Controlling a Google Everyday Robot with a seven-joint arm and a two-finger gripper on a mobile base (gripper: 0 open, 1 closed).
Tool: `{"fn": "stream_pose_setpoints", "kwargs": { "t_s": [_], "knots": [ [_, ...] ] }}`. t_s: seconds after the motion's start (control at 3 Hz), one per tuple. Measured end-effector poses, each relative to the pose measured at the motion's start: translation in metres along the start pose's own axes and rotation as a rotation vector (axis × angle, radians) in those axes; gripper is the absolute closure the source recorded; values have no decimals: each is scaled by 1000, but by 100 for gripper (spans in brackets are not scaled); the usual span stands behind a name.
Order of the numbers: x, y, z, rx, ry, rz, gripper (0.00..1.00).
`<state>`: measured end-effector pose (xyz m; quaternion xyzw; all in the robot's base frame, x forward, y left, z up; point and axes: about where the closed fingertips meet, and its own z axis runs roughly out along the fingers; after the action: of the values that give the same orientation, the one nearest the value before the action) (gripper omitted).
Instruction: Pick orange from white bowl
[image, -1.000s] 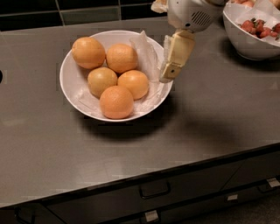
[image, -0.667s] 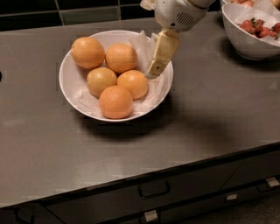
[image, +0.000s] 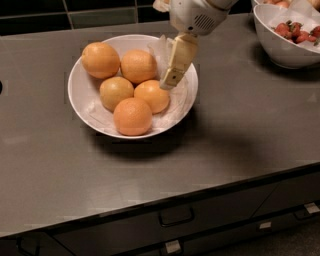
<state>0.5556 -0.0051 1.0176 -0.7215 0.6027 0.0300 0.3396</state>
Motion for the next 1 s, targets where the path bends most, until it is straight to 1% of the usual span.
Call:
{"fn": "stream_pose_setpoints", "kwargs": {
  "t_s": [0.33,0.67,1.0],
  "knots": [
    [-28,-10,36,-54,-67,-64,0],
    [-61,-13,93,-120,-169,-91,0],
    [-61,-13,93,-119,-169,-91,0]
  ]
}}
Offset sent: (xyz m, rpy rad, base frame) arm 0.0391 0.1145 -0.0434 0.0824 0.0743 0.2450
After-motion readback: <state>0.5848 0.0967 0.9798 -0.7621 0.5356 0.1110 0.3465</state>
